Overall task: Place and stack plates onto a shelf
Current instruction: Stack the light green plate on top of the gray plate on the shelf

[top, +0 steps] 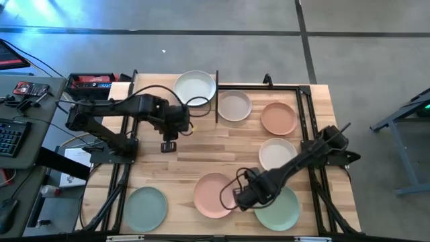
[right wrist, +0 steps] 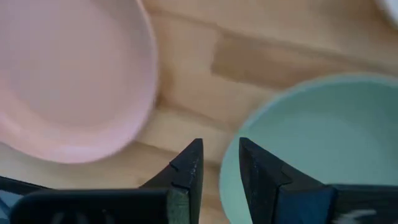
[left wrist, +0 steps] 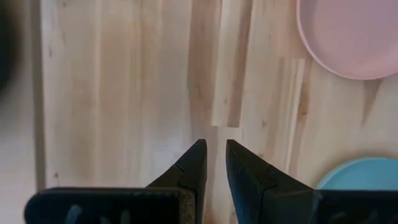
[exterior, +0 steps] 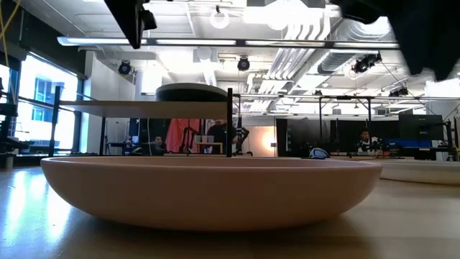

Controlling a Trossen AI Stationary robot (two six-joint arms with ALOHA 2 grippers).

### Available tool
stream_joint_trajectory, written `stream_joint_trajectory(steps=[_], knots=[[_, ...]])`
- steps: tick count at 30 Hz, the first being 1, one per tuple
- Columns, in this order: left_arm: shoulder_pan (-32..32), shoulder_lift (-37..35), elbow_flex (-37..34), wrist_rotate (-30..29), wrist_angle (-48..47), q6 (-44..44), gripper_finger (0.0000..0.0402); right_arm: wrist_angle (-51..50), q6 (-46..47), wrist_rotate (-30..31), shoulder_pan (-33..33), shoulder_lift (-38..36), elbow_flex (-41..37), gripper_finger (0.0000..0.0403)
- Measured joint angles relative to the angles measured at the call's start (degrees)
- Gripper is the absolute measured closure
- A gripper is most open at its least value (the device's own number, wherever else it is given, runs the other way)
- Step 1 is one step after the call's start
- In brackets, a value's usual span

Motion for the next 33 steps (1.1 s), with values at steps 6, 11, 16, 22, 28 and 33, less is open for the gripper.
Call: stream_joint_trajectory(steps=[6, 11, 16, 22, 28, 33], knots=[[-3.36, 0.0, 0.0, -0.07, 0.87, -3.38, 0.0351, 6.21, 6.34, -0.7, 3.4, 0.0, -3.43, 0.0323], [-5.61, 0.0, -0.02, -0.07, 2.37, -4.38, 0.0351, 7.18, 9.39, -0.82, 4.74, 1.82, -3.75, 0.0323], [-7.0, 0.0, -0.02, -0.08, 2.4, -4.87, 0.0351, 8.11, 9.28, -2.29, 4.8, 3.95, -3.75, 0.0323], [-7.86, 0.0, -0.02, -0.09, 2.42, -5.42, 0.0351, 9.49, 9.21, -3.08, 4.8, 6.58, -3.75, 0.0323], [-7.86, 0.0, -0.02, -0.09, 2.41, -5.44, 0.0351, 9.63, 8.92, -5.32, 4.8, 8.82, -3.75, 0.0323], [-7.86, 0.0, -0.02, -0.09, 2.42, -5.42, 0.0351, 9.72, 8.78, -6.27, 4.8, 10.3, -3.69, 0.0328]])
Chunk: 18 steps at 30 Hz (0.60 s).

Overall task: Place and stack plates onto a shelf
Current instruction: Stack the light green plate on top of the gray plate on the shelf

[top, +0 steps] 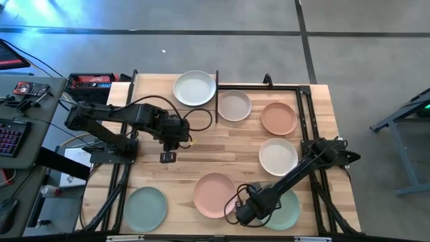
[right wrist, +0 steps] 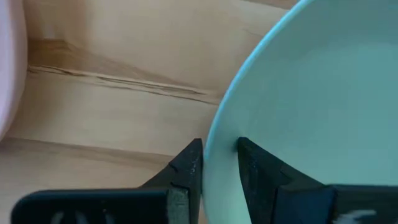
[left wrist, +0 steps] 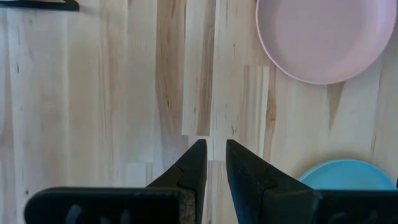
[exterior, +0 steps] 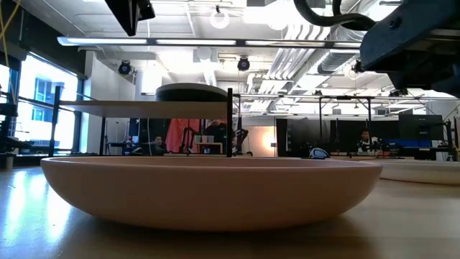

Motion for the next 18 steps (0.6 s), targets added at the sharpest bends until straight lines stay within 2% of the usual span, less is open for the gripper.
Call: stream_joint_trajectory(steps=[8, 18], knots=[[0.02, 0.0, 0.0, 0.0, 0.0, 0.02, 0.0351, -0.4, -2.07, -0.35, -0.02, 0.22, 1.22, 0.0394], [0.02, 0.0, 0.0, 0.0, 0.04, 0.01, 0.0351, -2.88, -5.49, 0.93, 0.0, 0.41, 6.2, 0.0401]])
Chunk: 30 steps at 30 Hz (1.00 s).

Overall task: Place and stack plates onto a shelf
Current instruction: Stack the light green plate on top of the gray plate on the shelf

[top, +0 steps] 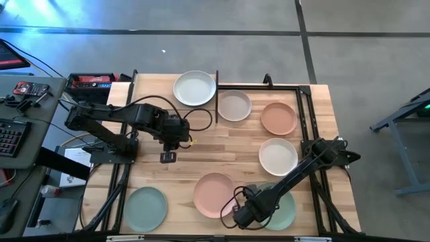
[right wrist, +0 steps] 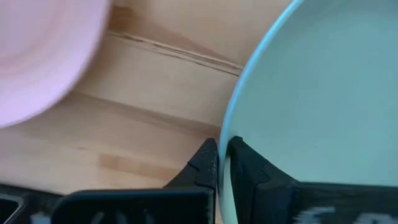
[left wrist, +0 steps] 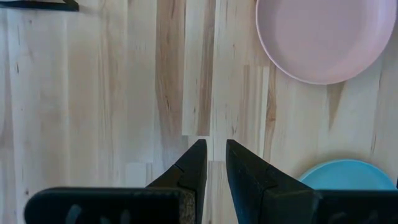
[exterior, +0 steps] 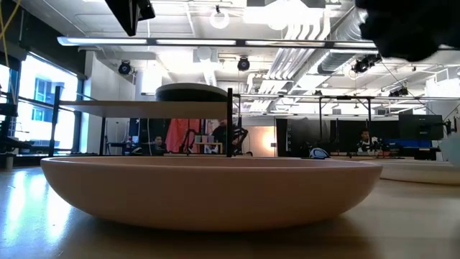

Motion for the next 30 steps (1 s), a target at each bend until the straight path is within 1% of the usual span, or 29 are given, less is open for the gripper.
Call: stream_joint_trajectory(steps=[4, 9, 14, 18, 24, 30], knots=[[0.0, 0.0, 0.0, 0.0, 0.0, -1.22, 0.0351, -3.94, -1.9, 2.42, -0.14, 0.0, 3.93, 0.0402], [0.0, 0.0, 0.0, -0.02, -0.02, -2.44, 0.0351, -11.42, -2.71, 7.44, -0.5, 0.0, 10.03, 0.0401], [0.04, 0.0, 0.0, -0.24, -0.02, -2.44, 0.0351, -18.86, -6.03, 11.78, -1.62, 0.0, 16.39, 0.0401], [0.04, 0.0, 0.0, -0.24, -0.02, -2.42, 0.0351, -25.28, -10.05, 15.2, -3.32, 0.0, 20.75, 0.0402], [0.39, 0.0, 0.0, -0.27, -0.4, -2.82, 0.0351, -32.38, -17.35, 18.47, -6.92, 0.0, 25.85, 0.0402], [2.86, 0.0, 0.0, -2.8, -1.31, -5.46, 0.0351, -33.32, -29.82, 22.83, -12.0, -0.81, 28.93, 0.0403]])
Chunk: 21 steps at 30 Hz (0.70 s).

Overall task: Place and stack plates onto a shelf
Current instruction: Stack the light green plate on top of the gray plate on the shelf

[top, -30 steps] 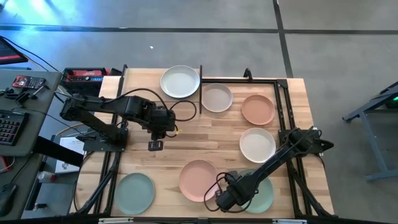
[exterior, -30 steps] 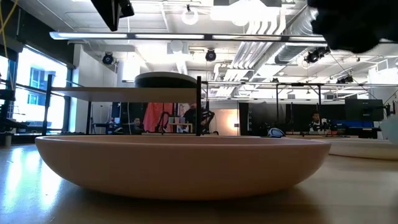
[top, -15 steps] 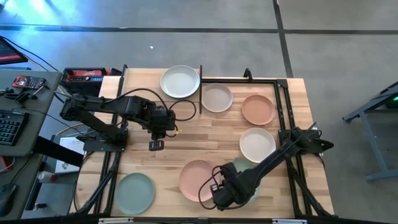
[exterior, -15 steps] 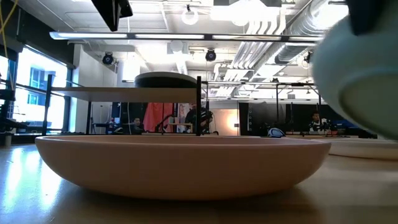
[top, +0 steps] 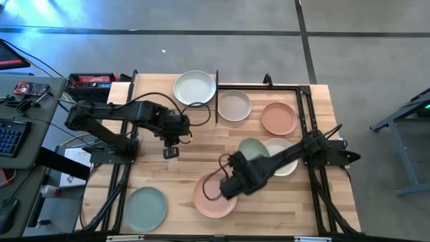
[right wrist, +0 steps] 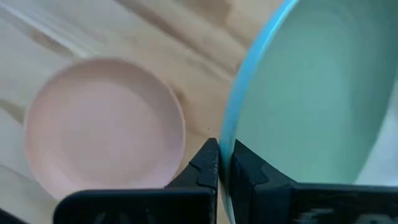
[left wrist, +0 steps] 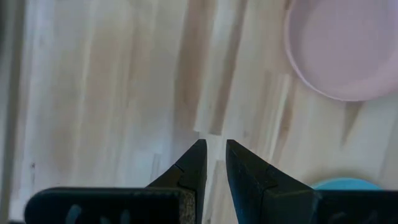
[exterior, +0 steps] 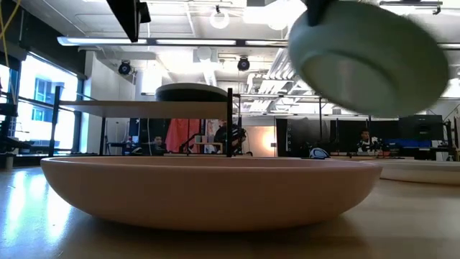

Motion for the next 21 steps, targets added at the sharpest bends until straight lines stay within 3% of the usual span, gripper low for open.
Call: stream_joint_trajectory(steps=[21], knots=[[13.48, 0.02, 0.0, -0.48, -7.47, -1.66, 0.0351, 3.78, -50.51, 6.19, -26.55, -8.26, 0.23, 0.0403]])
